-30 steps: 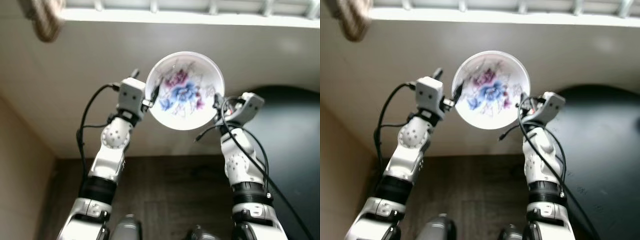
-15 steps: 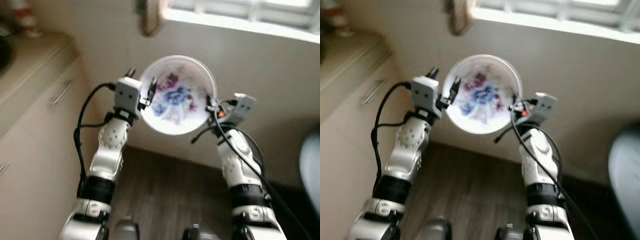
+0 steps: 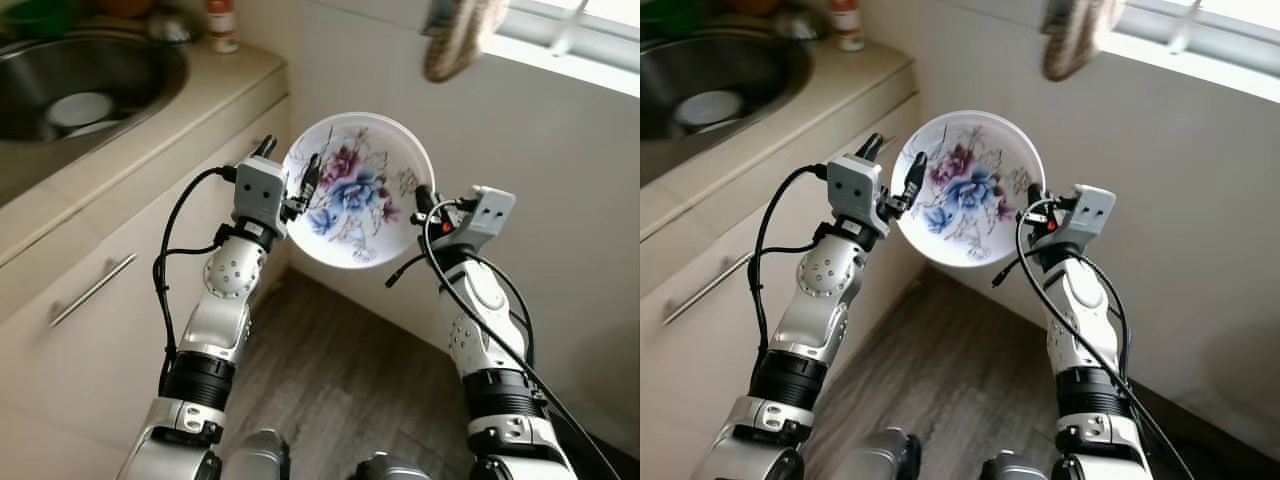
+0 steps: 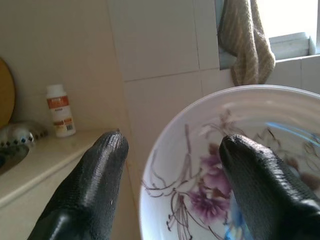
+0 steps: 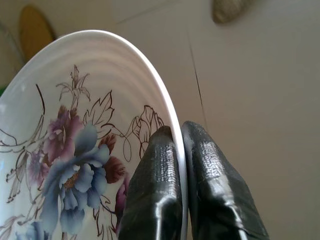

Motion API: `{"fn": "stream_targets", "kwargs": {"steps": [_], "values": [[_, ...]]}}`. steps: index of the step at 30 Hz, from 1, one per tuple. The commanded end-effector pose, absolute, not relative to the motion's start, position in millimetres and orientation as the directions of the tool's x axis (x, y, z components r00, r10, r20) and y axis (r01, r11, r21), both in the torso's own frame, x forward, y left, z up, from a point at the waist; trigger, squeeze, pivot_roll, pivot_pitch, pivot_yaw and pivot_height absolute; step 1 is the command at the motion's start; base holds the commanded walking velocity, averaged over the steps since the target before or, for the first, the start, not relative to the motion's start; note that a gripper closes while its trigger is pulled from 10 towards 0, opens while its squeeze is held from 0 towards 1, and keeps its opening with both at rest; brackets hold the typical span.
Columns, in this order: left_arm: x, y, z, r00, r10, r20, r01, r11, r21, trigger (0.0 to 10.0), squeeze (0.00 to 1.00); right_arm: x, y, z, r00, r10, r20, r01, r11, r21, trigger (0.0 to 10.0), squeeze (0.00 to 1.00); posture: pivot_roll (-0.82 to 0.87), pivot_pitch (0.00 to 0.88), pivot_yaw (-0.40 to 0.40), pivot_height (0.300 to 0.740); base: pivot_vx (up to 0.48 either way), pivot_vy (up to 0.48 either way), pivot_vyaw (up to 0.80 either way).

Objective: Kitchen organization

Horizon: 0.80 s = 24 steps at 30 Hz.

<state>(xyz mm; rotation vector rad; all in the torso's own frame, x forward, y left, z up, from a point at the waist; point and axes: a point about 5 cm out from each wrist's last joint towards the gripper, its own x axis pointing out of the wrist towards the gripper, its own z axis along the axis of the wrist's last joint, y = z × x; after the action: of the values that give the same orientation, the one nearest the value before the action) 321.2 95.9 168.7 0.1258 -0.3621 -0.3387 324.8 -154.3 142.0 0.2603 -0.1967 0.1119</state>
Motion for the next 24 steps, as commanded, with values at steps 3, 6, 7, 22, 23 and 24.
{"fn": "stream_targets", "kwargs": {"steps": [3, 6, 7, 22, 23, 24], "values": [[320.1, 90.3, 175.9, 0.862, -0.363, 0.354, 0.311, 0.93, 0.195, 10.0, 0.0, 320.6, -146.7, 172.7, 0.92, 0.118, 0.373, -0.175, 0.977, 0.123, 0.0, 0.0, 0.02, 0.0, -0.084, 0.74, 0.0, 0.0, 0.8], [320.0, 91.3, 177.5, 0.86, -0.356, 0.365, 0.304, 0.933, 0.194, 10.0, 0.0, 319.0, -141.9, 175.3, 0.909, 0.138, 0.393, -0.193, 0.976, 0.102, 0.0, 0.0, 0.02, 0.0, -0.085, 0.74, 0.0, 0.0, 0.8], [320.0, 91.3, 177.5, 0.86, -0.356, 0.365, 0.304, 0.933, 0.194, 10.0, 0.0, 319.0, -141.9, 175.3, 0.909, 0.138, 0.393, -0.193, 0.976, 0.102, 0.0, 0.0, 0.02, 0.0, -0.085, 0.74, 0.0, 0.0, 0.8], [320.6, 92.6, 179.2, 0.859, -0.345, 0.378, 0.293, 0.937, 0.189, 10.0, 0.0, 313.8, -140.7, 188.4, 0.856, 0.142, 0.496, -0.113, 0.99, -0.089, 0.0, 0.0, 0.02, 0.0, -0.085, 0.74, 0.0, 0.0, 0.8], [320.6, 92.5, 179.2, 0.859, -0.345, 0.378, 0.293, 0.937, 0.188, 10.0, 0.0, 313.7, -140.7, 188.5, 0.856, 0.141, 0.498, -0.111, 0.99, -0.091, 0.0, 0.0, 0.02, 0.0, -0.085, 0.74, 0.0, 0.0, 0.8], [320.5, 92.4, 179.1, 0.859, -0.344, 0.378, 0.293, 0.937, 0.188, 10.0, 0.0, 313.7, -141.7, 189.9, 0.852, 0.133, 0.506, -0.096, 0.991, -0.098, 0.0, 0.0, 0.02, 0.0, -0.085, 0.74, 0.0, 0.0, 0.8]]}}
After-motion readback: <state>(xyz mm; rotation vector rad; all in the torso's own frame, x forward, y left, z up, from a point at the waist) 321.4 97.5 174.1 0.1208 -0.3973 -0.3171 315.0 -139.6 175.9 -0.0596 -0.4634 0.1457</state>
